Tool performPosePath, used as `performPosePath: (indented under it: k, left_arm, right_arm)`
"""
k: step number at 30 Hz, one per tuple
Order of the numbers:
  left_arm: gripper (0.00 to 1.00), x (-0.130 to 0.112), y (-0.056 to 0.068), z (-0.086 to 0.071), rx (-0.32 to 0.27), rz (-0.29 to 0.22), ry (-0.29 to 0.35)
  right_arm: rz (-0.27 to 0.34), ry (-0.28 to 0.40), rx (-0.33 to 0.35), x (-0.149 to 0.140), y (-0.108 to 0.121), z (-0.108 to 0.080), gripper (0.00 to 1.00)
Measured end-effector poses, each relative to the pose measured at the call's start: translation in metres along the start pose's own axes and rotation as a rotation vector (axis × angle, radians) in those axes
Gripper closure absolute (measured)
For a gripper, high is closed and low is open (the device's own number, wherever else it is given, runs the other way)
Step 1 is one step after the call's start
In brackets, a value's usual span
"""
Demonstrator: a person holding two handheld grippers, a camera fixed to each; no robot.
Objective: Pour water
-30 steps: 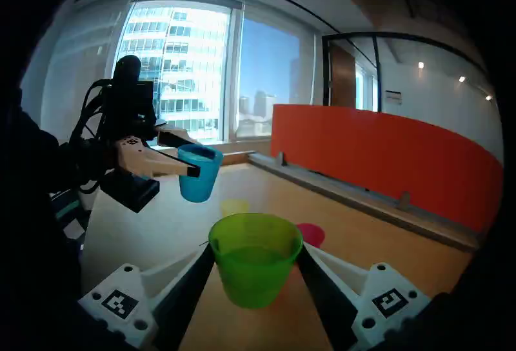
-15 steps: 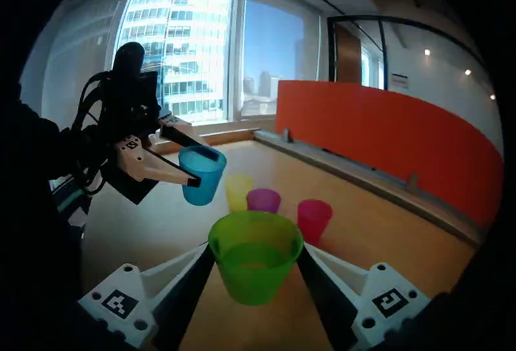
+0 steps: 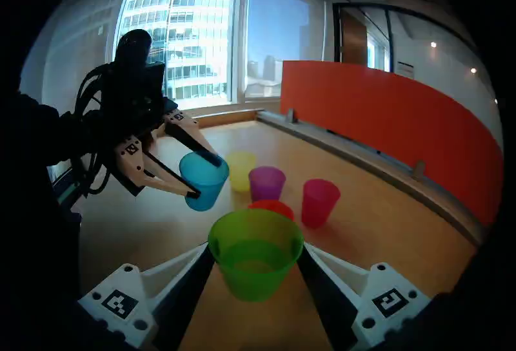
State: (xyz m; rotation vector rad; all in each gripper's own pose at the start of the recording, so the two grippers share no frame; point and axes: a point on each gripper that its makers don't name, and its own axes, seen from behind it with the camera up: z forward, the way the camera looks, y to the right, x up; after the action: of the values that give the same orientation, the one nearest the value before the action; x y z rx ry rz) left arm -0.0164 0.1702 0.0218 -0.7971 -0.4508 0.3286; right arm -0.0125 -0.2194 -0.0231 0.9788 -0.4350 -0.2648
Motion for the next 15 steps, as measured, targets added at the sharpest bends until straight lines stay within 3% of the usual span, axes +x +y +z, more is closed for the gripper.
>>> performPosePath:
  k: [15]
  left_arm:
    - [0.12, -0.029, 0.009, 0.020, -0.043, 0.023, -0.093]
  right_arm:
    - [0.004, -0.094, 0.012, -0.034, 0.005, 0.010, 0.10]
